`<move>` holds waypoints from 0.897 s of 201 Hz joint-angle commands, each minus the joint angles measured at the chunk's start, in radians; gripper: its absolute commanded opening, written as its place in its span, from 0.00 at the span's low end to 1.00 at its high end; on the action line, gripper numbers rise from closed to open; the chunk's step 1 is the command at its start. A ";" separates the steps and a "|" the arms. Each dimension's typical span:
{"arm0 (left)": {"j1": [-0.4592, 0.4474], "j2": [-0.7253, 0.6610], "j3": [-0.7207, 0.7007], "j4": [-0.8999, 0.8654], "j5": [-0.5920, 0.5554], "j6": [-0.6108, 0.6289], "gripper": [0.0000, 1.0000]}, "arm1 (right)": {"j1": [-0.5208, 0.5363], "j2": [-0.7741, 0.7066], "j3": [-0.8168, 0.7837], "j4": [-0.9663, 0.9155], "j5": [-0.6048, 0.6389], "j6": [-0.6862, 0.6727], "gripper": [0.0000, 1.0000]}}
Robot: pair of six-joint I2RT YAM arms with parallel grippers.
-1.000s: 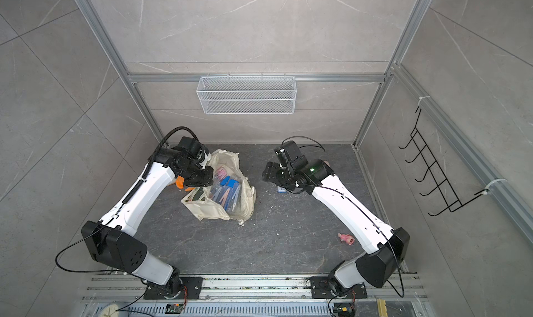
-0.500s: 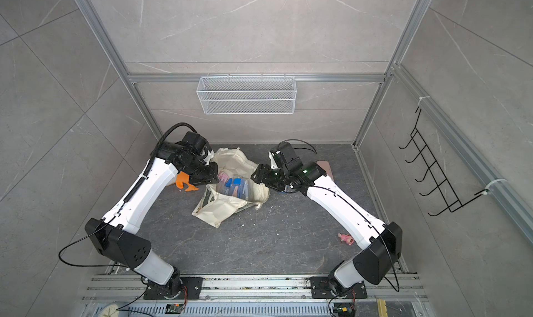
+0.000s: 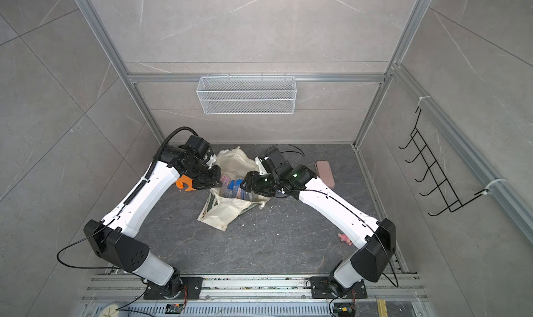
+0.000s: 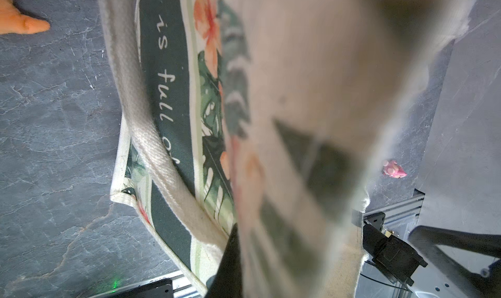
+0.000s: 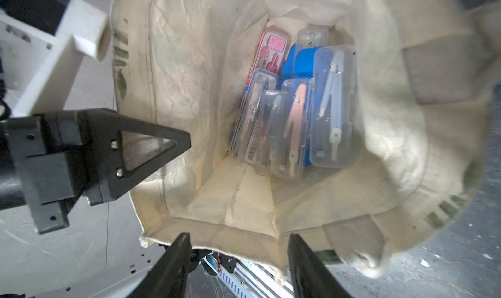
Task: Take out the compass set from the canvas bag
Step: Adjust the canvas bag at the center of the board.
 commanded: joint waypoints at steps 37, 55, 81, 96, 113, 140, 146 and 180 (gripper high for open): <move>-0.002 -0.011 0.000 0.018 0.043 0.037 0.00 | 0.111 0.106 0.028 0.071 0.043 0.057 0.49; -0.003 -0.009 -0.003 0.020 0.044 0.052 0.00 | 0.123 0.132 0.049 0.038 0.094 0.076 0.47; -0.002 -0.016 -0.003 0.020 0.027 0.081 0.00 | 0.111 0.199 0.095 -0.007 0.125 0.098 0.44; -0.003 -0.010 0.016 0.015 -0.001 0.087 0.00 | 0.111 0.245 0.121 -0.032 0.084 0.087 0.42; -0.002 0.019 0.069 0.010 -0.033 0.097 0.00 | 0.129 0.243 0.098 -0.034 0.074 0.054 0.42; -0.002 0.094 0.188 -0.005 -0.063 0.093 0.00 | 0.159 0.186 0.013 0.002 0.037 -0.034 0.42; -0.002 0.110 0.214 -0.010 -0.066 0.093 0.00 | 0.168 0.179 0.000 0.000 0.024 -0.059 0.42; -0.002 0.161 0.279 -0.022 -0.033 0.105 0.00 | 0.222 0.171 -0.025 -0.012 0.012 -0.126 0.42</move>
